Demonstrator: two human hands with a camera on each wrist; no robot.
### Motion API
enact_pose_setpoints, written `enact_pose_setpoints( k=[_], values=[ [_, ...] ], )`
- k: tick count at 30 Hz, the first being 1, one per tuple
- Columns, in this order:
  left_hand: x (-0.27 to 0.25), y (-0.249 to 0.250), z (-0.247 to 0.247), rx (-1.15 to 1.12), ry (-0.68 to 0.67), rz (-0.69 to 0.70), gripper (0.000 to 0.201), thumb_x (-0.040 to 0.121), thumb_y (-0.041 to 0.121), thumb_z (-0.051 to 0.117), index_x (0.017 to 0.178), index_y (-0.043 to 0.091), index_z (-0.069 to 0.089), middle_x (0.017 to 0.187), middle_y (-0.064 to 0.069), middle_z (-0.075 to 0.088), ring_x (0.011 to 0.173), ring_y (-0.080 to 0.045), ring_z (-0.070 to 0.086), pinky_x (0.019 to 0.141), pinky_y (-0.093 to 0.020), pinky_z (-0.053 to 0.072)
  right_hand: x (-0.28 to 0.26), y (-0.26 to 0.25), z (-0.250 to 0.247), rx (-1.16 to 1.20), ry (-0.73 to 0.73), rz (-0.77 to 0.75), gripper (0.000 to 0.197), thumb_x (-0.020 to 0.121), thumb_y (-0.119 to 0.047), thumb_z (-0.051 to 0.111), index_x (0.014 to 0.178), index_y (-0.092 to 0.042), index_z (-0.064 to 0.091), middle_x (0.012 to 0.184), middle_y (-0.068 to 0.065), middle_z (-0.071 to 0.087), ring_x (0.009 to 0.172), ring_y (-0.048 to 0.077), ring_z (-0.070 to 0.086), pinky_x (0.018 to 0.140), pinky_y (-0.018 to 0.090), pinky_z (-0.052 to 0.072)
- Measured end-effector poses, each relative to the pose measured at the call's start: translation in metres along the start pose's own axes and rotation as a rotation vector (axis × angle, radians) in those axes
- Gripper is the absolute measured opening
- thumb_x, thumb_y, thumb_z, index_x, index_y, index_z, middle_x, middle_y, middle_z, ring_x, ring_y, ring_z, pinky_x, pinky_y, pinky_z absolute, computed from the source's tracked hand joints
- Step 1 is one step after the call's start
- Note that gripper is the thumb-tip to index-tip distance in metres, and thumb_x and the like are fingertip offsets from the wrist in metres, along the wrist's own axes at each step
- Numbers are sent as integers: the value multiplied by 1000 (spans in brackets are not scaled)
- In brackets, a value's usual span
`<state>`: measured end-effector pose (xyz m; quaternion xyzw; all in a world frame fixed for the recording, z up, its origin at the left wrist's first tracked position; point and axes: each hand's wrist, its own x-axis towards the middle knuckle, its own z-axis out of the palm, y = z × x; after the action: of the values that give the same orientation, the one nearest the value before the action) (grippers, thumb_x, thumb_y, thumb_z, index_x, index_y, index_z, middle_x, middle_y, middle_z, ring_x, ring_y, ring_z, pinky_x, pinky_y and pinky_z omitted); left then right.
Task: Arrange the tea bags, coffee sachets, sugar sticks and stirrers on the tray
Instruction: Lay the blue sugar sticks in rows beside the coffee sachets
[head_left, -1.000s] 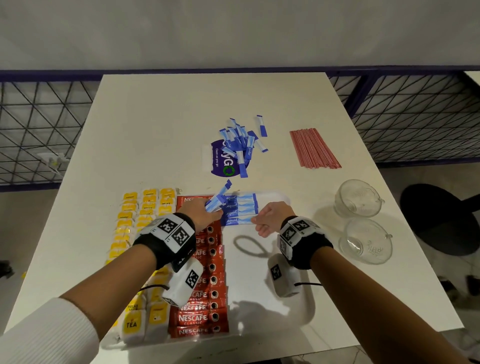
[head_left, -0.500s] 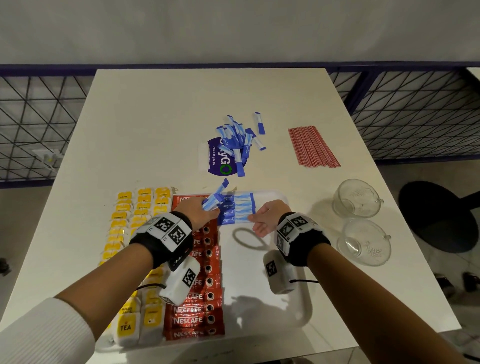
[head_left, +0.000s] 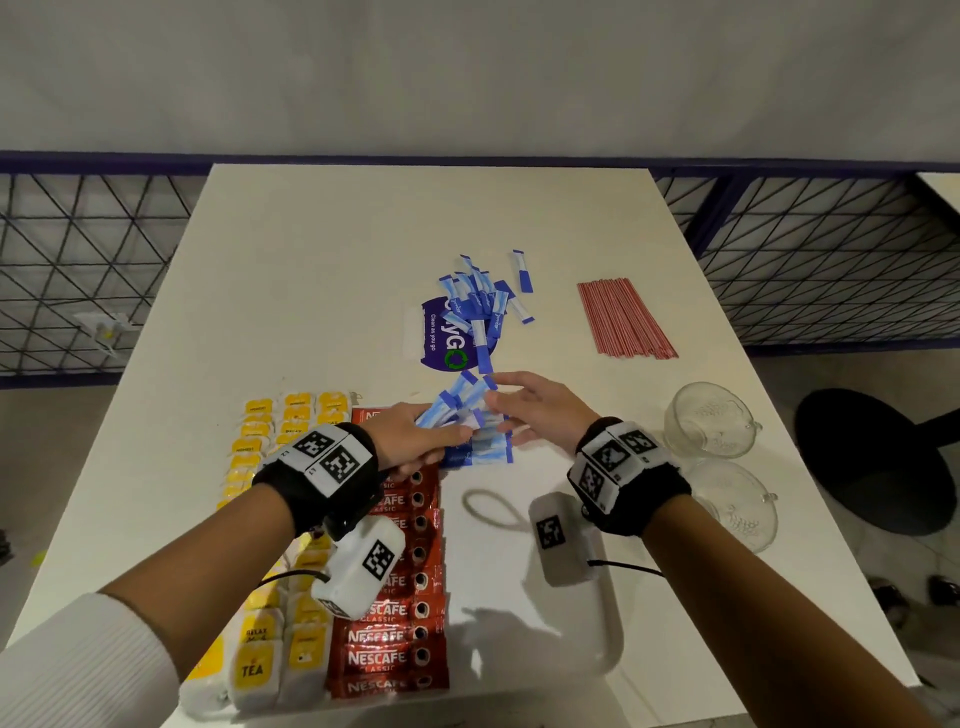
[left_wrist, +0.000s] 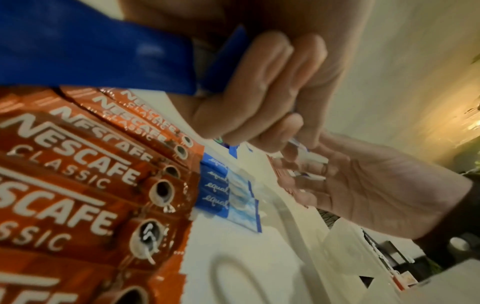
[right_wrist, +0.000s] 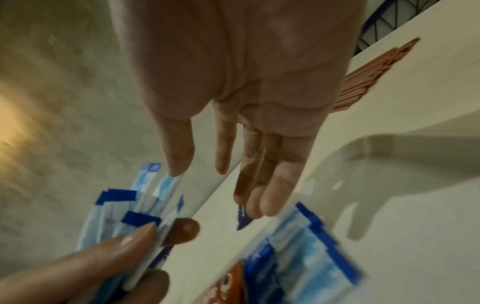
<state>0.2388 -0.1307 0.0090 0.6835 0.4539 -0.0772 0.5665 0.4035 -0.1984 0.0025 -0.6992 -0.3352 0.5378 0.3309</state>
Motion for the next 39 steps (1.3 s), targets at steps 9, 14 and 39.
enact_pose_setpoints(
  k=[9,14,39],
  values=[
    [-20,12,-14,-13,-54,60,44,92,35,52,56,13,41,30,6,38,27,-5,31,39,-15,30,-5,-27,2,174,15,-118,9,88,-5,59,96,-3,55,73,8,60,51,8,57,52,16,51],
    [-27,-3,-23,-88,78,37,35,88,23,62,62,12,41,29,6,39,24,-5,32,34,-14,29,-12,-29,-2,221,72,-91,14,88,-2,57,75,-6,56,69,8,57,56,13,52,49,16,49],
    [-36,-61,-1,-198,158,-54,33,88,27,63,65,16,41,47,-1,33,30,-9,26,34,-18,26,-21,71,24,118,209,194,17,78,13,63,69,-1,60,51,-1,59,54,14,53,45,11,46]
  ],
)
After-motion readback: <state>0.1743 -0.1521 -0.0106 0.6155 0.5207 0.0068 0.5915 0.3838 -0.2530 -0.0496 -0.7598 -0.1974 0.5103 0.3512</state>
